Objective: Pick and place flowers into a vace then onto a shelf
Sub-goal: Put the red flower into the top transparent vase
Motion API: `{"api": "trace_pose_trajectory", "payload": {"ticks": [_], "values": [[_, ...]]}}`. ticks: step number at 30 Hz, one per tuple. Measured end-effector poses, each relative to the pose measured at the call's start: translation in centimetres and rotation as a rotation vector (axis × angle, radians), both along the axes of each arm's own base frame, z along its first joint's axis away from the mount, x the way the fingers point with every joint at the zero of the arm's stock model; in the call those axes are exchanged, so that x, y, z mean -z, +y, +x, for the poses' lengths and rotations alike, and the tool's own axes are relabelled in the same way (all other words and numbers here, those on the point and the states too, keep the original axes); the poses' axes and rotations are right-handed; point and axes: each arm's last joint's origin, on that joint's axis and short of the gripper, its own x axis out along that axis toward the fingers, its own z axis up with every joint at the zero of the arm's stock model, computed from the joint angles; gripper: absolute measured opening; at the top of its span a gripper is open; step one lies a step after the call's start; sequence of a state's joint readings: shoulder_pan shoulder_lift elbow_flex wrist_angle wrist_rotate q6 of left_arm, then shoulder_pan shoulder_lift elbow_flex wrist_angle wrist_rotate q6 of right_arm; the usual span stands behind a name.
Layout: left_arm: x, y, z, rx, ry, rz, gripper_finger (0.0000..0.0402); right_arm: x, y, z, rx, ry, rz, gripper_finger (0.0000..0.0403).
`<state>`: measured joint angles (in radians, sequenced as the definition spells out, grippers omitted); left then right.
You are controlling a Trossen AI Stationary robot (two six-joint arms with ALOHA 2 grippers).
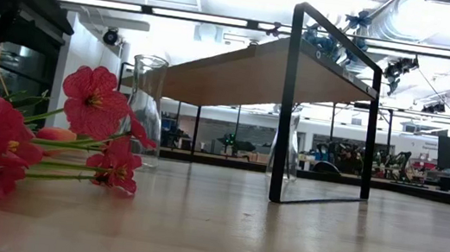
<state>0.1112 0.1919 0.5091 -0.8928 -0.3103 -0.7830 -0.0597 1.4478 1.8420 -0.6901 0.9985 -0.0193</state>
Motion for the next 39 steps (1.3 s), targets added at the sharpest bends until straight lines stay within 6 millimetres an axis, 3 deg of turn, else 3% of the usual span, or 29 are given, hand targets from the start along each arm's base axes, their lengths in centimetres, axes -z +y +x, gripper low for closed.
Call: {"api": "trace_pose_trajectory", "payload": {"ticks": [7,14,39], "values": [[0.0,0.0,0.0,0.0,0.0,0.0,0.0333,1.1,-0.9,2.1,0.047,-0.011,0.007,0.0],[0.0,0.0,0.0,0.001,0.0,0.0,0.0333,1.1,-1.5,1.8,0.073,-0.062,0.038,0.0],[0.0,0.0,0.0,0.017,0.011,0.018,0.0333,0.6,1.7,1.7,0.042,-0.038,-0.018,0.0]]}}
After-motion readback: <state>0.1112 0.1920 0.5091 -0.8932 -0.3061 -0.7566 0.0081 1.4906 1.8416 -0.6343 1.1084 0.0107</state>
